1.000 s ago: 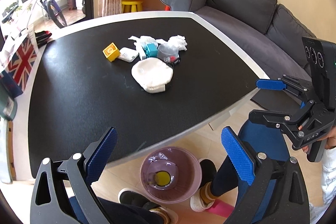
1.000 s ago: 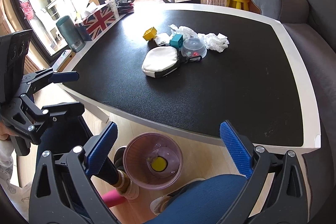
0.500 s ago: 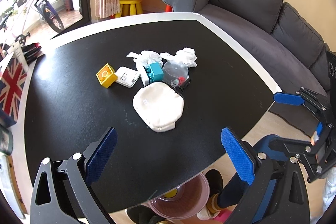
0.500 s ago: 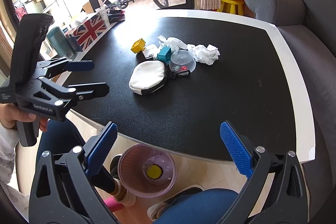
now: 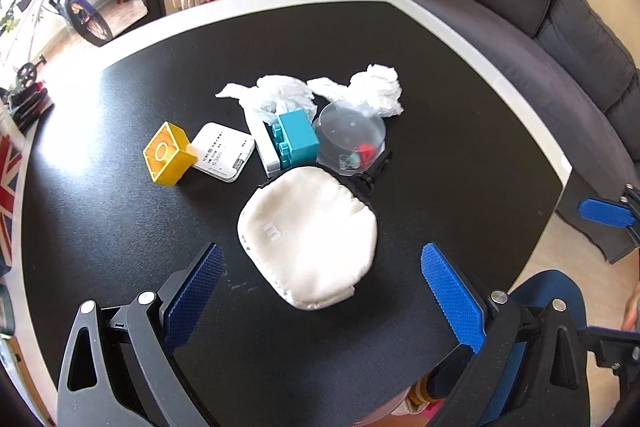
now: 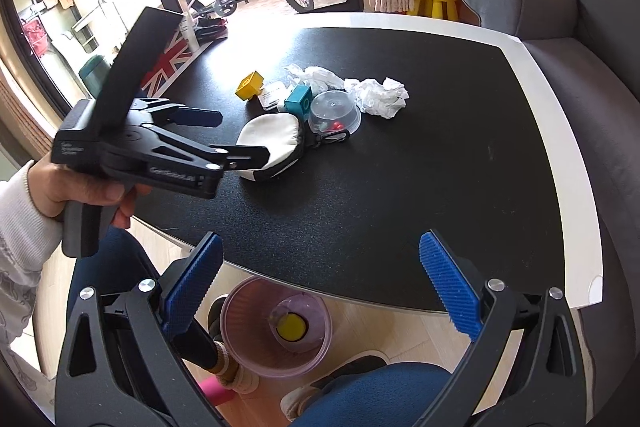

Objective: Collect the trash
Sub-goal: 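Close the left tool on the white cushioned pouch and lift it, then grasp the clear dome container with red pieces using the right tool while the left holds the pouch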

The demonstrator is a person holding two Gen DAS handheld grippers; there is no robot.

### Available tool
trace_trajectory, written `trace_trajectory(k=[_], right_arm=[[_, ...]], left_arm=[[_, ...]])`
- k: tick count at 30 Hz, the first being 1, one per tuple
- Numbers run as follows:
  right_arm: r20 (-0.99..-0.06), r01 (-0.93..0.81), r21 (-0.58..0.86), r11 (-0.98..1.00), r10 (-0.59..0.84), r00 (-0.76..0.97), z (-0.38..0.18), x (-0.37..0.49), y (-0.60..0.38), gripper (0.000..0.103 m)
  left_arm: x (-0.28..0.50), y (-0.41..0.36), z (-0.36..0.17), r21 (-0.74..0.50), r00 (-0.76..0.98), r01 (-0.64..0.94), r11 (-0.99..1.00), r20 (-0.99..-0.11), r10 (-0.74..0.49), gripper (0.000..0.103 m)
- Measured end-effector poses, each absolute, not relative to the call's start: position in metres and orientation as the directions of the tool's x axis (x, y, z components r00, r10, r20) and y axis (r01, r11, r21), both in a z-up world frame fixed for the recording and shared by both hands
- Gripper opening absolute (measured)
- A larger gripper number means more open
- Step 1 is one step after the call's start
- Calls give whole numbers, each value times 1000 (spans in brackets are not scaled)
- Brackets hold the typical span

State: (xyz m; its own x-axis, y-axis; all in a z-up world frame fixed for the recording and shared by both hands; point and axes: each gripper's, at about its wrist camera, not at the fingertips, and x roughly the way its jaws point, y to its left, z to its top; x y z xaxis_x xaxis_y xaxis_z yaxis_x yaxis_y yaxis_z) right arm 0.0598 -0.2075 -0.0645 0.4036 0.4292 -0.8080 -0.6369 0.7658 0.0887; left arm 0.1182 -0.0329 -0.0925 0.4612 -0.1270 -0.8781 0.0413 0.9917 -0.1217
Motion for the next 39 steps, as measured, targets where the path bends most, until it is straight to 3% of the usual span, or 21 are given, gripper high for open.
trace_trajectory(k=[16,18,23,39], right_arm=[[-809,-633,96,768,430,400,-68,65,-209,97],[-810,-634,95,768,430,399,-68,65,-209,97],[-812,-635,97,766,430,395,-70,68,-206,97],[-806,-638,84,765,429,408,-67,96,-179,97]], left_arm=[[135,-43,-120,-60,405,9,998,-913,-59,95],[135,-48,-120,-43,412,9,999,-910,-43,86],[129,-44,-115,-67,422,13,998,-904,-66,80],[104,-25,-83,-94,507,-4,996,-858,-79,79]])
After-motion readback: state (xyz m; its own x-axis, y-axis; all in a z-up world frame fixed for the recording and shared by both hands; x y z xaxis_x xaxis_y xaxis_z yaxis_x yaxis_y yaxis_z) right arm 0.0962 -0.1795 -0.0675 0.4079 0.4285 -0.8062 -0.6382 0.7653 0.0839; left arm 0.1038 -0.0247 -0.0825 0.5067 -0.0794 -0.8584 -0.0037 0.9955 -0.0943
